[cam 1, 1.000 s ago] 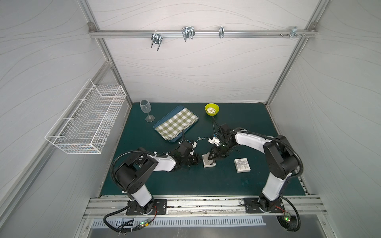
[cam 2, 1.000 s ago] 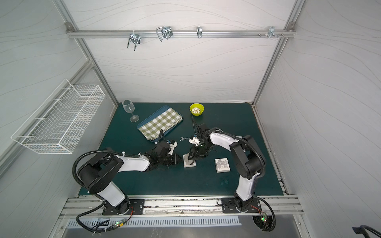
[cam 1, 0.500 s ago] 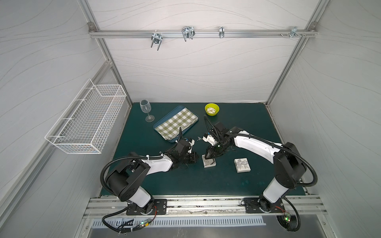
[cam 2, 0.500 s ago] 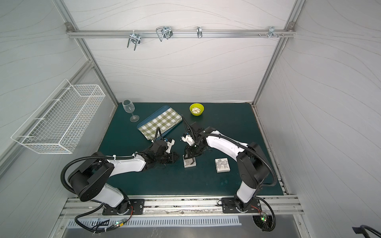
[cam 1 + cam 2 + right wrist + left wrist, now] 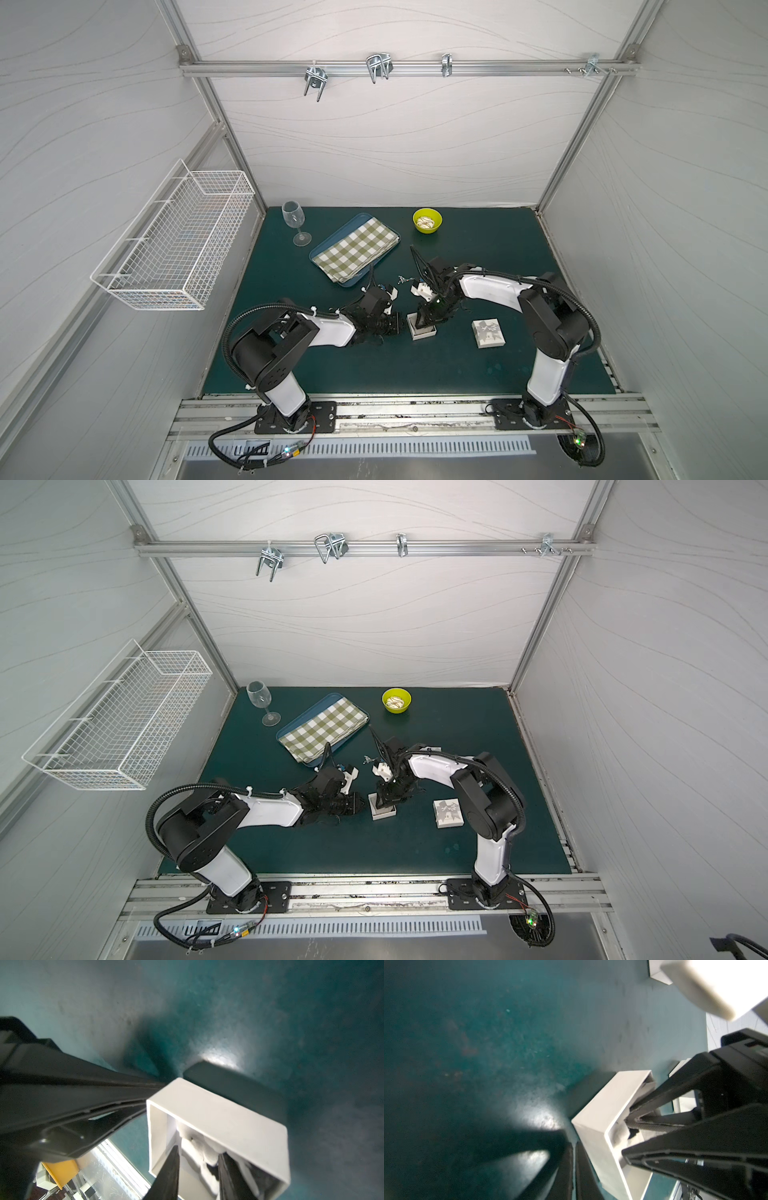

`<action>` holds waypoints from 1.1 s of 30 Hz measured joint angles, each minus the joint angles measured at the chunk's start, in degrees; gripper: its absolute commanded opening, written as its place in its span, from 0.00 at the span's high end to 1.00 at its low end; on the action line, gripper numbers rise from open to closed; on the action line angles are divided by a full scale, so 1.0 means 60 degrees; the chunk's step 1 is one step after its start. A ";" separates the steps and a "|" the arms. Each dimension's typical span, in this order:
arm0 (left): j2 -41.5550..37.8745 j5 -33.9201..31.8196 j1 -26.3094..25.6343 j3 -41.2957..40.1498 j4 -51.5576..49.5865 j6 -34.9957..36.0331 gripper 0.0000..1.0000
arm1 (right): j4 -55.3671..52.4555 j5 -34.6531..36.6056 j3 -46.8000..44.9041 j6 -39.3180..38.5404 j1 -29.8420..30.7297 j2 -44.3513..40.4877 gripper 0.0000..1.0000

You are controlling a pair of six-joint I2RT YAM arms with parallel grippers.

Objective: Take the necklace out of the lift-off lid jewelry box
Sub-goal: Place the inner lining in the jewelry box.

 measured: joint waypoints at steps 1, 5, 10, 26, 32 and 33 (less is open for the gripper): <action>0.0000 0.0000 0.0000 0.0000 0.0011 -0.0007 0.92 | 0.0015 -0.0007 0.0000 0.0004 0.0000 -0.0018 0.64; 0.0000 -0.0025 0.0000 0.0000 0.0007 -0.0007 0.92 | 0.0007 0.0066 -0.0004 0.0007 0.0007 -0.0459 0.61; -0.0022 -0.0066 0.0000 0.0000 -0.0004 -0.0007 0.92 | 0.0011 0.0364 -0.0004 0.0015 0.0029 -0.1501 0.60; -0.0087 -0.0066 0.0000 0.0000 -0.0018 -0.0036 0.93 | 0.0696 0.1650 -0.1206 0.0011 0.0452 -0.1275 0.56; -0.0087 -0.0069 0.0000 0.0000 -0.0015 -0.0051 0.93 | 0.1067 0.1428 -0.1242 0.0076 0.0466 -0.1086 0.56; -0.0087 -0.0069 0.0000 0.0000 -0.0015 -0.0051 0.93 | 0.1115 0.1384 -0.1242 0.0080 0.0466 -0.1086 0.56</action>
